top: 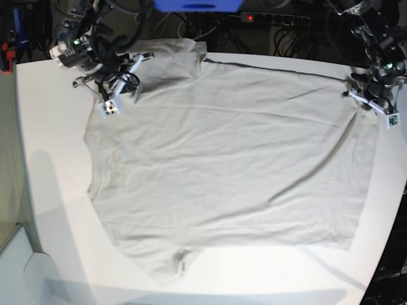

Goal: Layout the t-shirt on the table in an organized manner, then fold the t-shirt properly
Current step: 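Move the right gripper to the shirt's side seam below the sleeve, then grasp both shirt sides and lift them with both grippers, then pull the held shirt sides away from the hem with both grippers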

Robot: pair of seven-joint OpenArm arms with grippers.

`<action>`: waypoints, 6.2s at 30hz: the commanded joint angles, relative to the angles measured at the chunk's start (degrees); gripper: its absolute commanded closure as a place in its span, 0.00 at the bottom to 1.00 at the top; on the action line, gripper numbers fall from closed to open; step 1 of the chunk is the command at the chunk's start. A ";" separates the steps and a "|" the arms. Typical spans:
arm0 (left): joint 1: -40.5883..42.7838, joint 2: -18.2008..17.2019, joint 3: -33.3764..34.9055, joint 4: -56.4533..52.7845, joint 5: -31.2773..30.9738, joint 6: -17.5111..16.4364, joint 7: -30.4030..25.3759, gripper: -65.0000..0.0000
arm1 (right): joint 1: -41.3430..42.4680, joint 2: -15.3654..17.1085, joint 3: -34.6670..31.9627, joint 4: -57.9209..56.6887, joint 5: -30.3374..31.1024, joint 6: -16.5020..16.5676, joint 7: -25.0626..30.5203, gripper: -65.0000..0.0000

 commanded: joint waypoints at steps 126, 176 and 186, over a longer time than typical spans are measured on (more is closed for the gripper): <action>-19.67 -7.49 -2.23 -18.78 -0.65 -0.23 -3.99 0.00 | 34.89 15.87 5.27 -32.49 0.86 1.13 -0.53 0.47; -21.60 -10.40 -1.61 -33.90 -0.82 -0.14 -12.16 0.97 | 30.05 18.51 5.27 -32.49 0.86 1.13 -0.97 0.47; -21.07 -10.31 -1.61 -33.90 -0.73 -0.14 -12.16 1.00 | 27.77 18.77 5.27 -32.49 0.86 1.13 -0.53 0.54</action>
